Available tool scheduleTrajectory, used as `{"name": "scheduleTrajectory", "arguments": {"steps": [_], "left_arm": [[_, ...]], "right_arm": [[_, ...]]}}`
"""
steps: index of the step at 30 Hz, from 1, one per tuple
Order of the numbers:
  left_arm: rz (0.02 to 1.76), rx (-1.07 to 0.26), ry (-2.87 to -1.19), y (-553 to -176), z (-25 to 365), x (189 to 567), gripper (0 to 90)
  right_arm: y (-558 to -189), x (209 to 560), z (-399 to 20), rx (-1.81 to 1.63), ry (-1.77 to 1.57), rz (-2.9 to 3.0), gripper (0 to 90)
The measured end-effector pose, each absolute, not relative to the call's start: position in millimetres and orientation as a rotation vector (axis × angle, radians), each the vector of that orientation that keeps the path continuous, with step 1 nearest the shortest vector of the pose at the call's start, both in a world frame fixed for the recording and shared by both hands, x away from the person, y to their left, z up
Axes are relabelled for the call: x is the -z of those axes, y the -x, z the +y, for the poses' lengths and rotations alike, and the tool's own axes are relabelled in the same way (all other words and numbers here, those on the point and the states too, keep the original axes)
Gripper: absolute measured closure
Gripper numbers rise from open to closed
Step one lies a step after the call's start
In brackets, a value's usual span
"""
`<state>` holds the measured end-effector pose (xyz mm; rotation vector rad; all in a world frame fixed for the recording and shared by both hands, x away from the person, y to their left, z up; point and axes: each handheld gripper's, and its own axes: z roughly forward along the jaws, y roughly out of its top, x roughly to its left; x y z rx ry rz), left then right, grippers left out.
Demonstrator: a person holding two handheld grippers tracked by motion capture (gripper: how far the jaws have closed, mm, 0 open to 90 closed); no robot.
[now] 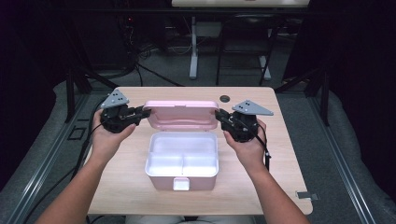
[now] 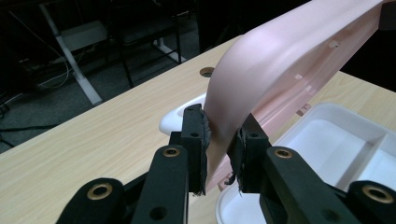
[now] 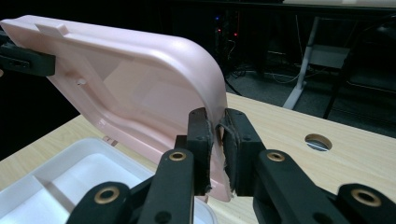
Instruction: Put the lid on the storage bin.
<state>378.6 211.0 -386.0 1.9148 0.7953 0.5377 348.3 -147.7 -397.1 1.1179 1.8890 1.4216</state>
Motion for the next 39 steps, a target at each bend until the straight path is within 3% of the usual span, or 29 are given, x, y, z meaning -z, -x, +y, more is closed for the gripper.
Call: {"name": "scheduleTrajectory", "arguments": {"steps": [28,39], "left_arm": [[0.737,-0.461,-1.893,-336,223,397,68.9],[0.712,-0.494,-1.929,-322,223,403,69.0]], "right_arm": [[-311,406,-150,-1.433,-1.047,1.928,74.9],[-301,415,-149,-1.426,-1.035,1.930,73.0]]}}
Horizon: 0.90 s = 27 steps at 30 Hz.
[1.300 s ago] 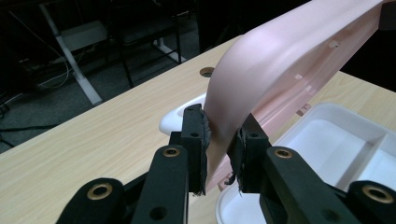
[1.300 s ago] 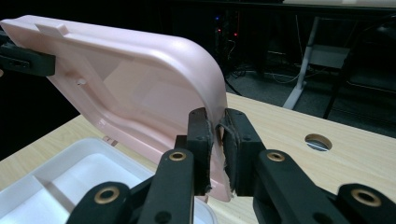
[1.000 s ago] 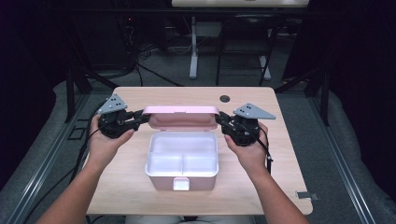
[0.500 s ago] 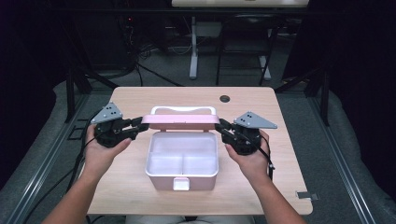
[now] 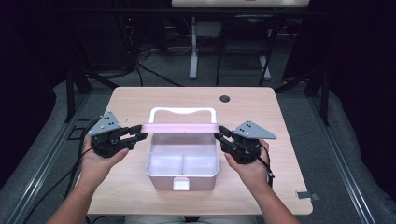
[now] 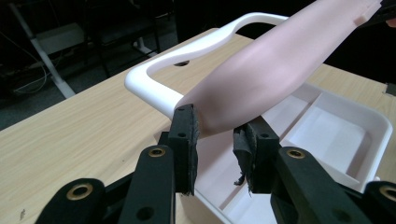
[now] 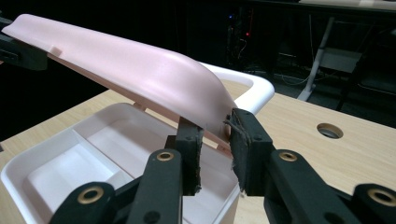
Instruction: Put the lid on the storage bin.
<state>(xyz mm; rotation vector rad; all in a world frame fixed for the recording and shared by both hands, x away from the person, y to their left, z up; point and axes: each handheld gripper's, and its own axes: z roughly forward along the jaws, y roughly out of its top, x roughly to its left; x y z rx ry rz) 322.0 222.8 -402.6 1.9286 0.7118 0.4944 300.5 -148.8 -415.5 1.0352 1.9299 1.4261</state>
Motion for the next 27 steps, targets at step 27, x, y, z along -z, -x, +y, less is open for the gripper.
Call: {"name": "scheduleTrajectory", "arguments": {"steps": [27], "left_arm": [[0.716,-0.433,-1.939,-307,228,426,69.6]], "right_arm": [[-282,435,-151,-1.413,-1.027,2.000,68.8]]}}
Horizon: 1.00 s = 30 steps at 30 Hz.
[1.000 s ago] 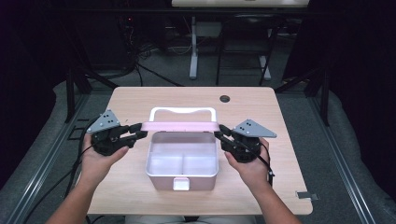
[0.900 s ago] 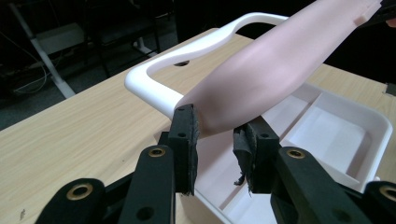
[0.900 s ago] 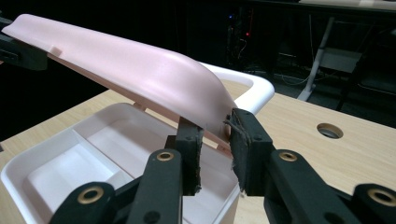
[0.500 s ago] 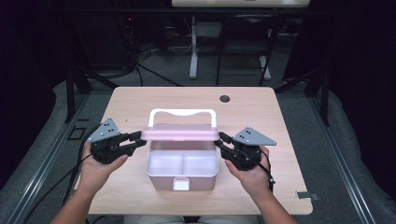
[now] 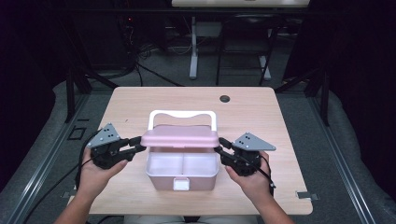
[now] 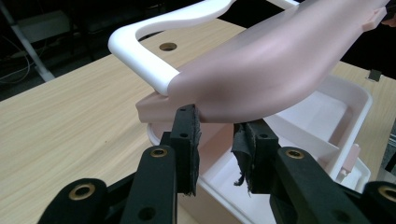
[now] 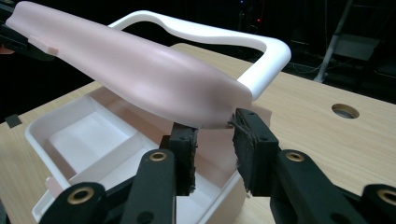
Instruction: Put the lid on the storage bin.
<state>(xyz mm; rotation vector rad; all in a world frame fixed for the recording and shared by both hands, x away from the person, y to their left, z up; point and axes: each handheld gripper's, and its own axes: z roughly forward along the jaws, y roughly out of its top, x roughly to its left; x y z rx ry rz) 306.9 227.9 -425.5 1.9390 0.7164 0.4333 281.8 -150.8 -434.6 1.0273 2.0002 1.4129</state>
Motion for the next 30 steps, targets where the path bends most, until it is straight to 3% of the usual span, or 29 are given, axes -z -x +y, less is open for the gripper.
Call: {"name": "scheduleTrajectory", "arguments": {"steps": [30], "left_arm": [[0.751,-0.406,-1.996,-291,239,457,70.6]], "right_arm": [[-264,466,-166,-1.396,-1.042,2.096,68.7]]}}
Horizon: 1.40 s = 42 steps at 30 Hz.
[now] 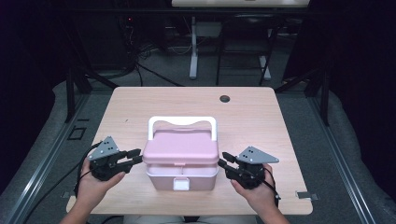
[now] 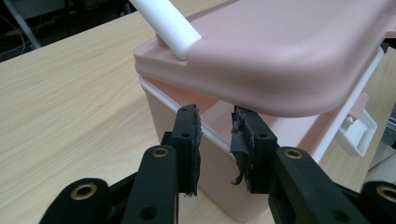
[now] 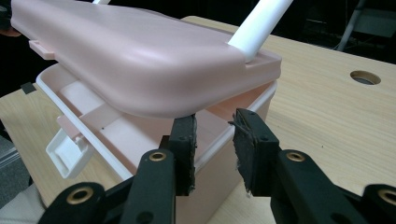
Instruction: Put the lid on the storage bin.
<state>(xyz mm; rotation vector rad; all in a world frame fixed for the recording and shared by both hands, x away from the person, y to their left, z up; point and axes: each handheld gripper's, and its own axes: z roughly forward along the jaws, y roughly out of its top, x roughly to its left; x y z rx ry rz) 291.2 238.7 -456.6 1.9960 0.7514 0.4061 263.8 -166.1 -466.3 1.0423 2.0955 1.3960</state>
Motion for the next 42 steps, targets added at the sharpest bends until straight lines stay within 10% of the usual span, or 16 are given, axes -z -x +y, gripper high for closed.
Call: {"name": "scheduleTrajectory", "arguments": {"steps": [42], "left_arm": [[0.929,-0.396,-1.928,-331,252,462,56.0]], "right_arm": [[-300,458,-184,-1.405,-1.152,2.015,63.0]]}}
